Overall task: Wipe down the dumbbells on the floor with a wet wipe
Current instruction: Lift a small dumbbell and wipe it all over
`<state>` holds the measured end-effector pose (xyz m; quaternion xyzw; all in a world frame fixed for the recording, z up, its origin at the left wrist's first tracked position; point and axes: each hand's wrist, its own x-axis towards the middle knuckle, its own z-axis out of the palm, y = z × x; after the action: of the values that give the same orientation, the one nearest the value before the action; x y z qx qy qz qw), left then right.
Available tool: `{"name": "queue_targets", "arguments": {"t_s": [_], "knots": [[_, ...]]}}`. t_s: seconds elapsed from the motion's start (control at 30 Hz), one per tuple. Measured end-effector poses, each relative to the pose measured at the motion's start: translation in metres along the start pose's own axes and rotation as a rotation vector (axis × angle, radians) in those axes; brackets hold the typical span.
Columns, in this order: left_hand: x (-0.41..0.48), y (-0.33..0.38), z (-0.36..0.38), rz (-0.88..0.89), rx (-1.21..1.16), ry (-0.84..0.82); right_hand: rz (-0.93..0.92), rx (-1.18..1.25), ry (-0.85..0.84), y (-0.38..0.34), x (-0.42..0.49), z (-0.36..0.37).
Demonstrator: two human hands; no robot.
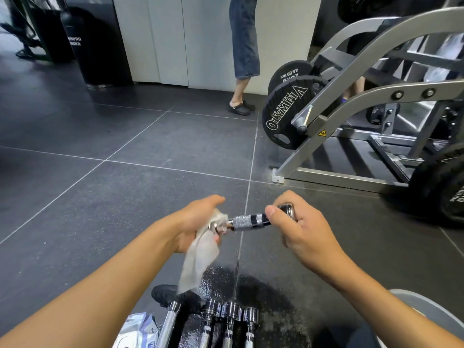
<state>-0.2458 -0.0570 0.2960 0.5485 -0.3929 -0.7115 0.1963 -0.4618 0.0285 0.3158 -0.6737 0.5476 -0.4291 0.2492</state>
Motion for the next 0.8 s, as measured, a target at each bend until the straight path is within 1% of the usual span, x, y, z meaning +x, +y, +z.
{"name": "queue_targets", "arguments": {"t_s": [0.1, 0.2, 0.27, 0.33, 0.47, 0.57, 0.63, 0.7, 0.8], "knots": [[0.004, 0.008, 0.006, 0.122, -0.321, 0.107, 0.190, 0.235, 0.141, -0.004, 0.003, 0.012], [0.000, 0.012, 0.017, 0.203, -0.452, 0.074, 0.372, 0.403, 0.233, -0.007, 0.007, 0.016], [-0.005, 0.012, 0.023, 0.228, -0.447, 0.034, 0.433, 0.483, 0.259, -0.004, 0.008, 0.018], [-0.008, 0.010, 0.028, 0.237, -0.404, 0.041, 0.471, 0.573, 0.293, 0.000, 0.008, 0.020], [-0.003, 0.002, 0.034, 0.344, -0.338, 0.175, 0.548, 0.757, 0.326, -0.001, 0.006, 0.028], [0.000, -0.001, 0.039, 0.388, -0.359, 0.213, 0.571, 0.828, 0.347, -0.002, 0.007, 0.029], [0.003, -0.001, 0.042, 0.378, -0.339, 0.274, 0.564, 0.850, 0.371, -0.003, 0.008, 0.030], [0.007, -0.003, 0.043, 0.326, -0.312, 0.360, 0.558, 0.866, 0.378, -0.005, 0.007, 0.031], [0.008, -0.004, 0.040, 0.254, -0.256, 0.393, 0.535, 0.834, 0.366, -0.005, 0.006, 0.032]]}}
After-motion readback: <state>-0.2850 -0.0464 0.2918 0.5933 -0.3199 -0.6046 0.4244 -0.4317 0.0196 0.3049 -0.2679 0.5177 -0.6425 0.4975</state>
